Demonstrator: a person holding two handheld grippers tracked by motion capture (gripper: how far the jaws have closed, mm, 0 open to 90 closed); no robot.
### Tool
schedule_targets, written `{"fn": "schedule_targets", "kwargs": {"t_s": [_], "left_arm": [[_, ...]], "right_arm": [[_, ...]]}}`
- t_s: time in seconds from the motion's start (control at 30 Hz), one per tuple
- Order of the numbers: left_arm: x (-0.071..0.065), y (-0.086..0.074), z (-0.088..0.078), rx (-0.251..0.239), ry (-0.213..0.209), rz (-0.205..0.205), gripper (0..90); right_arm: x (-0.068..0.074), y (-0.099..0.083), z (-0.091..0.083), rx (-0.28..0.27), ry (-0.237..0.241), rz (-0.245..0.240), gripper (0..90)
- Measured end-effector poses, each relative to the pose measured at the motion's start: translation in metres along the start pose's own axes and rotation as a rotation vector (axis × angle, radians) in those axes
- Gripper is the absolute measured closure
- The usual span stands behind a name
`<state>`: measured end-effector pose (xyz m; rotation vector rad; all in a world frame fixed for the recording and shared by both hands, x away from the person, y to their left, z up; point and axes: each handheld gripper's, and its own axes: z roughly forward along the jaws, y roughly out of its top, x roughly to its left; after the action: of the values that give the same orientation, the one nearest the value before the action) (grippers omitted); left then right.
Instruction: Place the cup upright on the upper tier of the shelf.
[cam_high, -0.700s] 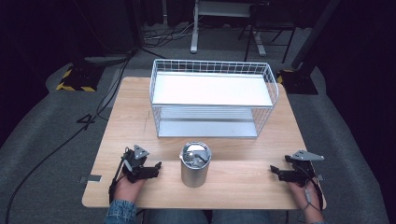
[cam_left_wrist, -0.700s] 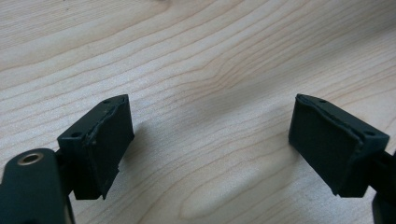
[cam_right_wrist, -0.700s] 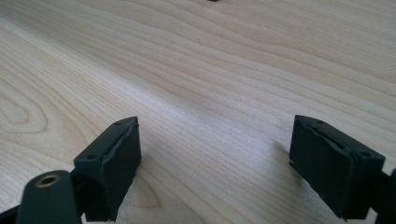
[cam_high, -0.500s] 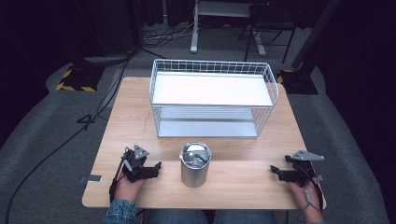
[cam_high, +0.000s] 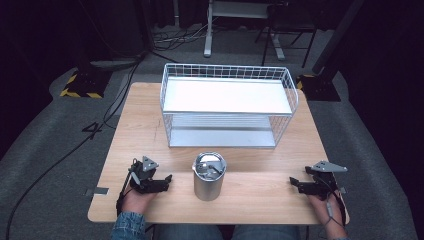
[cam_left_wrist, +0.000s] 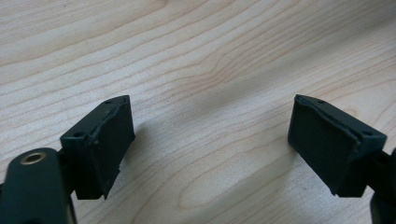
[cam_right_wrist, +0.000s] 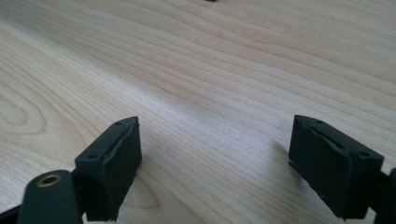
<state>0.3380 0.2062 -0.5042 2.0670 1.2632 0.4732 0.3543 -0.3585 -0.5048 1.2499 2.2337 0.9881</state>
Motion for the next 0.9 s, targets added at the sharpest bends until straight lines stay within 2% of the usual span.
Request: {"fn": "schedule_targets", "kwargs": {"t_s": [0.07, 0.1, 0.13, 0.17, 0.2, 0.23, 0.3, 0.37, 0.43, 0.6, 0.7, 0.83, 0.9], "left_arm": [[-0.001, 0.000, -0.003, -0.029, 0.019, 0.000, 16.1], [0.000, 0.002, -0.008, -0.060, 0.029, -0.011, 16.3], [0.000, 0.002, -0.008, -0.060, 0.029, -0.011, 16.3], [0.000, 0.004, -0.015, -0.090, 0.029, -0.023, 16.0], [0.000, 0.004, -0.015, -0.090, 0.029, -0.023, 16.0], [-0.002, 0.005, -0.021, -0.117, 0.025, -0.026, 16.0], [-0.002, 0.005, -0.024, -0.127, 0.019, -0.025, 16.1], [-0.004, 0.006, -0.035, -0.161, -0.001, -0.043, 16.1], [-0.006, 0.006, -0.040, -0.179, -0.007, -0.043, 16.1], [-0.012, 0.005, -0.054, -0.232, -0.035, -0.026, 15.7], [-0.018, 0.004, -0.060, -0.287, -0.054, -0.012, 15.3], [-0.025, 0.005, -0.064, -0.316, -0.068, 0.004, 15.2], [-0.028, 0.007, -0.067, -0.328, -0.092, 0.010, 15.3]], "right_arm": [[0.000, 0.000, 0.000, -0.001, -0.001, -0.001, 17.7], [0.000, 0.000, 0.000, -0.001, -0.002, -0.002, 17.7], [0.000, 0.000, 0.000, -0.001, -0.002, -0.002, 17.7], [0.000, 0.000, 0.000, -0.001, -0.002, -0.002, 17.6], [0.000, 0.000, 0.000, -0.001, -0.002, -0.002, 17.6], [0.000, 0.000, 0.000, -0.001, -0.002, -0.002, 17.6], [0.000, 0.000, 0.000, -0.001, -0.002, -0.002, 17.6], [0.000, 0.000, 0.000, -0.001, -0.002, 0.001, 17.5], [0.000, 0.000, 0.000, -0.001, -0.002, 0.001, 17.5], [0.000, 0.000, 0.000, 0.000, -0.006, 0.001, 17.1], [0.000, 0.000, 0.000, 0.000, -0.006, 0.001, 17.1], [0.000, 0.000, 0.000, 0.000, -0.006, 0.001, 17.0], [0.000, 0.000, 0.000, 0.000, -0.007, 0.001, 17.0]]}}
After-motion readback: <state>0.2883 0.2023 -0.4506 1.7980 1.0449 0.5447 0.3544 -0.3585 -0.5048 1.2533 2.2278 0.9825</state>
